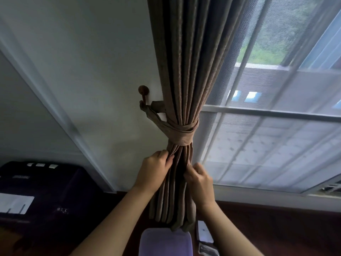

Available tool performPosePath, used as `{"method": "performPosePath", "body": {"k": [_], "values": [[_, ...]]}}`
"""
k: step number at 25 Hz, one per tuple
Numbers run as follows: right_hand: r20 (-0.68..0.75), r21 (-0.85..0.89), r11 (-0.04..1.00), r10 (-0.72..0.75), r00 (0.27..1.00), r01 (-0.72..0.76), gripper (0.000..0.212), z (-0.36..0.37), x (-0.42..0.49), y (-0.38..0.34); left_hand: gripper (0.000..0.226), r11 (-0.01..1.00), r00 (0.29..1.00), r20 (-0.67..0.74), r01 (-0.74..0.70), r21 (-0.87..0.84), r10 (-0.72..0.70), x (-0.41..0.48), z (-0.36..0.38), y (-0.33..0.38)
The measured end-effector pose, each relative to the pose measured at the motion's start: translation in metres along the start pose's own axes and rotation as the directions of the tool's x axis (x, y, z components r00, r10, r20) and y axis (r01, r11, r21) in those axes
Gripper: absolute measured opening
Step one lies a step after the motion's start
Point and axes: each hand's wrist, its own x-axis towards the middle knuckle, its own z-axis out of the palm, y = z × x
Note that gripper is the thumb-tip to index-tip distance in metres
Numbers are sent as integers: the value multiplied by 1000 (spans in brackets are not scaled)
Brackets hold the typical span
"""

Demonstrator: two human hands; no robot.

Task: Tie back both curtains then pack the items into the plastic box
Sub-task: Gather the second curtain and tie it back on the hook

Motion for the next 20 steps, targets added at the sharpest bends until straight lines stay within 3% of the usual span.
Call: {"method": "performPosePath", "body": {"k": [3, 5, 6, 8, 10, 12, 14, 17, 18, 20], "values": [[67, 38, 997, -74, 995, 72, 19, 10, -10, -5, 30, 1000, 1000, 11, 9, 15, -9, -3, 1, 0], [120, 102, 990, -106, 987, 94, 33, 4, -12, 4, 28, 997, 999, 18, 52, -61, -51, -6, -3, -3], [94, 160, 987, -35, 995, 20, 39, -2, -11, 9, 29, 991, 997, 34, 75, -114, -71, -7, -6, -5], [-32, 286, 948, 153, 988, -137, 29, -15, -1, 15, 42, 978, 991, 67, 124, -165, -114, -5, -13, -1], [-34, 300, 942, 167, 985, -149, 30, -17, 13, 16, 61, 982, 984, 70, 171, -79, -166, 1, -16, 11], [137, 293, 949, 80, 987, -118, 46, -13, 24, 18, 67, 971, 967, 99, 231, 59, -236, 8, -13, 24], [369, 291, 946, 24, 929, -140, 63, -7, 23, 24, 68, 944, 942, 109, 302, 129, -316, 16, -13, 36], [714, 243, 950, -39, 699, -196, 104, 3, 17, 27, 68, 907, 882, 213, 403, 123, -421, 33, -16, 41], [758, 216, 954, -29, 652, -209, 113, 10, 15, 23, 66, 899, 862, 257, 419, 124, -437, 38, -16, 39], [765, 189, 959, -8, 644, -213, 113, 27, 17, 11, 65, 895, 851, 277, 432, 115, -446, 45, -15, 34]]}}
